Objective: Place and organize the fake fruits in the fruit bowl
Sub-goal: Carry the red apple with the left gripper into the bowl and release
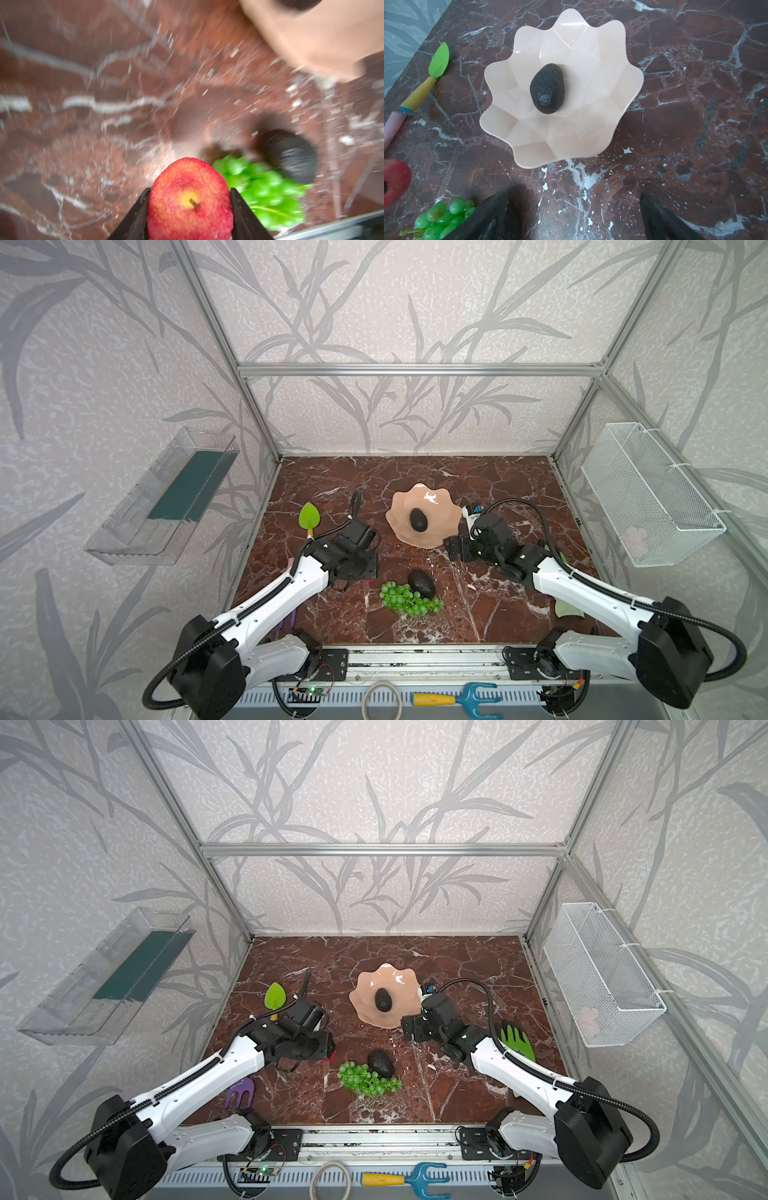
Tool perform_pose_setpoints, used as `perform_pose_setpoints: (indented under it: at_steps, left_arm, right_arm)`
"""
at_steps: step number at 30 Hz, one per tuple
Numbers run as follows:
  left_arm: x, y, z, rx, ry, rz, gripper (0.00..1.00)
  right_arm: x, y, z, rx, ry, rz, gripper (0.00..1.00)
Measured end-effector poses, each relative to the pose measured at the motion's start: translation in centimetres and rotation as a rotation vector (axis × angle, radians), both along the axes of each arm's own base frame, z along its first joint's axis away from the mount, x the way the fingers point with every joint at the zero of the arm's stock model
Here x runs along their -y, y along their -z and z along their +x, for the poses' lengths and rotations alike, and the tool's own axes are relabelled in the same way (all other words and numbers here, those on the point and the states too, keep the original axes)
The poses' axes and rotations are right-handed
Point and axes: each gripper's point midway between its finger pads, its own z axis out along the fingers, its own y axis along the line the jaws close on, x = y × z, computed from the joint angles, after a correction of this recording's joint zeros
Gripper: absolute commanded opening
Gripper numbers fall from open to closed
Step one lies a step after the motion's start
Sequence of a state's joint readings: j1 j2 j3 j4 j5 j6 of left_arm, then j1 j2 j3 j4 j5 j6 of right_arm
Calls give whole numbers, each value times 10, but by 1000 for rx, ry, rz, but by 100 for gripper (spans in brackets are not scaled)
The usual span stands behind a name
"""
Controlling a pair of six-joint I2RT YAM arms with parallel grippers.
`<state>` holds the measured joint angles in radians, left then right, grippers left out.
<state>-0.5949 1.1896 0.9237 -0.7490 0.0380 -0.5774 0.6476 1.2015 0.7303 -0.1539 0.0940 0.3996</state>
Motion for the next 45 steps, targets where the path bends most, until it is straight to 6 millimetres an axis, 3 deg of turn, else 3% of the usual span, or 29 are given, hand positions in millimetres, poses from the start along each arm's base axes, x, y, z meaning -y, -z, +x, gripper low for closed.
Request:
perform_pose_setpoints:
  at_steps: [3,6,10,15,24,38,45]
  left_arm:
    - [23,-30,36,74,26,-24,49]
    - [47,-40,71,103,54,-22,49]
    - [73,-29,110,100,88,3,49]
    - [94,-4,139,59,114,36,49]
    - [99,44,140,-43,120,71,49]
    - [105,66,142,-91,95,56,58]
    - [109,60,145,-81,89,35,69]
  right_arm:
    - [4,-13,-2,36,9,18,99]
    - [9,-23,-7,62,14,33,99]
    - [16,-28,-15,71,17,38,99]
    - [26,-22,-26,58,24,22,99]
    - [33,-19,-32,49,34,9,99]
    - [33,-15,-31,37,34,0,99]
    - [33,-15,-31,37,32,-3,99]
